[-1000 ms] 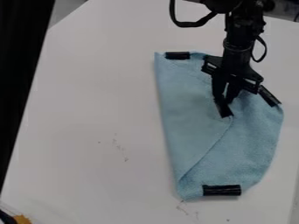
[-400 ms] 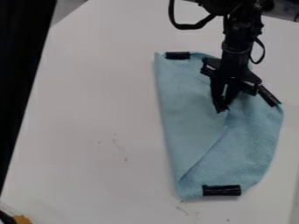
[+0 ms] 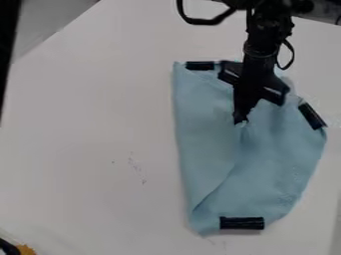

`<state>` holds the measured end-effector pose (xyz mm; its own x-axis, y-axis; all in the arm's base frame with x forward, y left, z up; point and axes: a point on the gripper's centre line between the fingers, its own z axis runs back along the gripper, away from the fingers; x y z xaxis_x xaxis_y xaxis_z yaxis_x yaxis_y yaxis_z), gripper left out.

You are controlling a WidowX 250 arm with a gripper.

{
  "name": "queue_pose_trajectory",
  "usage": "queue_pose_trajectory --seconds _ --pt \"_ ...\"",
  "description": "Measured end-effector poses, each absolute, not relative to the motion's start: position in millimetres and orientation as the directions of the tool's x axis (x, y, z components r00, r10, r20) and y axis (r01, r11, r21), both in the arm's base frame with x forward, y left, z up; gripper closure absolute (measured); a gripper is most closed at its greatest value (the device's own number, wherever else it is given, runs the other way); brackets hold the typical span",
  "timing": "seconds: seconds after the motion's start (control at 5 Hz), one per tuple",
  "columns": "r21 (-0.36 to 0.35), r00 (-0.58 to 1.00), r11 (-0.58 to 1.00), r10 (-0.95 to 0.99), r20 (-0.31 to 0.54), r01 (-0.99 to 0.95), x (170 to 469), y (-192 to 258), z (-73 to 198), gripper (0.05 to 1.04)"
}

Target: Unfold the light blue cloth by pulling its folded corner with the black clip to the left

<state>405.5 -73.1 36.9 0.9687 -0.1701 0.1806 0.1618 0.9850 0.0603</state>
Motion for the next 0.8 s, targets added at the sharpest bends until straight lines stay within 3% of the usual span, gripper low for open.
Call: queue_pose_trajectory --seconds 0.2,0.4,0.8 --pt "0.101 0.958 0.993 -0.082 0.275 0.056 387 -46 62 1.024" --pt "0.099 0.948 0.995 -0.001 0.319 -0.032 365 -4 62 1.025" --pt "0.074 0.939 0.988 0.107 0.326 -0.139 328 76 39 1.025"
